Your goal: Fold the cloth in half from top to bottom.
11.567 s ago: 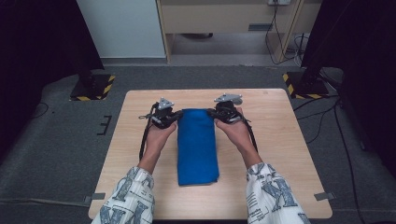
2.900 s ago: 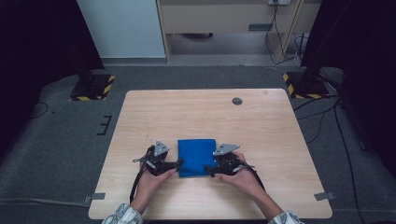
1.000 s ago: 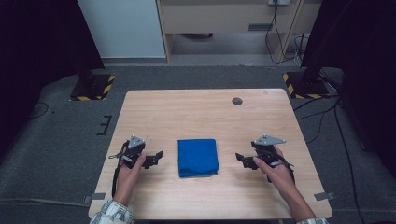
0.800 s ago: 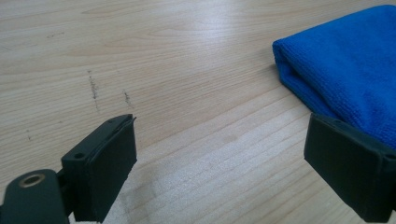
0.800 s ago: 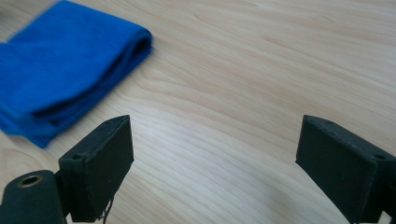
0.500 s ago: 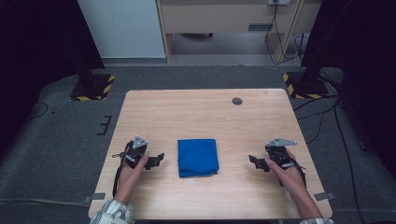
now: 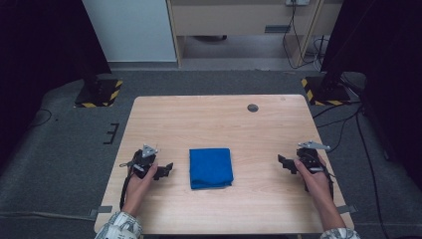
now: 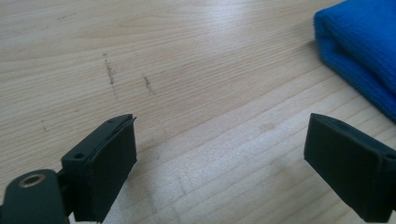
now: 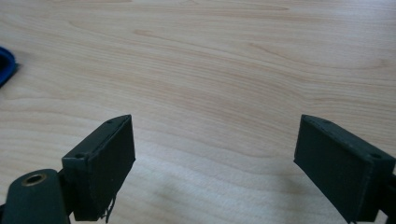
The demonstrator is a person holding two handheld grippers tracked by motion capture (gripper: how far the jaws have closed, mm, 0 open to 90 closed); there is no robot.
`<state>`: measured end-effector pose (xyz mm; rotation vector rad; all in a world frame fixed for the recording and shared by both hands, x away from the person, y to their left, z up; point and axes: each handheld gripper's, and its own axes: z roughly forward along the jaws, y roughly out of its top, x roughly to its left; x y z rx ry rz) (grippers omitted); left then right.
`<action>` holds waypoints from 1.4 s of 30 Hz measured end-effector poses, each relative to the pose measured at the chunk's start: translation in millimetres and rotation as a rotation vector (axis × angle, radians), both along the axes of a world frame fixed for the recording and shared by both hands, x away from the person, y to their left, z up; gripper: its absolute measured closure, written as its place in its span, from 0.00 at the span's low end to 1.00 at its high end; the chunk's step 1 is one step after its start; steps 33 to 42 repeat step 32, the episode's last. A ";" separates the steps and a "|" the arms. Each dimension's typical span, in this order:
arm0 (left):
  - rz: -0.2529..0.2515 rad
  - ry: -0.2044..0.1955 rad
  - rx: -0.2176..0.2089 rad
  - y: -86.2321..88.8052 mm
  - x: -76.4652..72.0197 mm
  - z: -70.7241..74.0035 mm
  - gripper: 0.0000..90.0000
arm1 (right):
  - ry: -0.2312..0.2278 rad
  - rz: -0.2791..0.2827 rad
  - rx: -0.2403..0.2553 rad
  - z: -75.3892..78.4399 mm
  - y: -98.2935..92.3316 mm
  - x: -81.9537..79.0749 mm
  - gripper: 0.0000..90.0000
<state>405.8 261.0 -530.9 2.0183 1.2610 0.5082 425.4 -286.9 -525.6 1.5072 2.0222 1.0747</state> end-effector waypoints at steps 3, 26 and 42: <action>0.007 0.006 -0.002 1.0 1.0 -1.3 0.09 | 0.016 -0.010 0.000 -3.5 -1.1 5.5 0.13; -0.009 0.012 0.050 -2.8 2.7 -5.9 0.05 | 0.036 -0.004 -0.150 -13.4 14.4 9.6 0.10; -0.011 0.014 0.051 -2.9 2.8 -5.9 0.04 | 0.036 0.005 -0.149 -13.4 12.9 5.7 0.10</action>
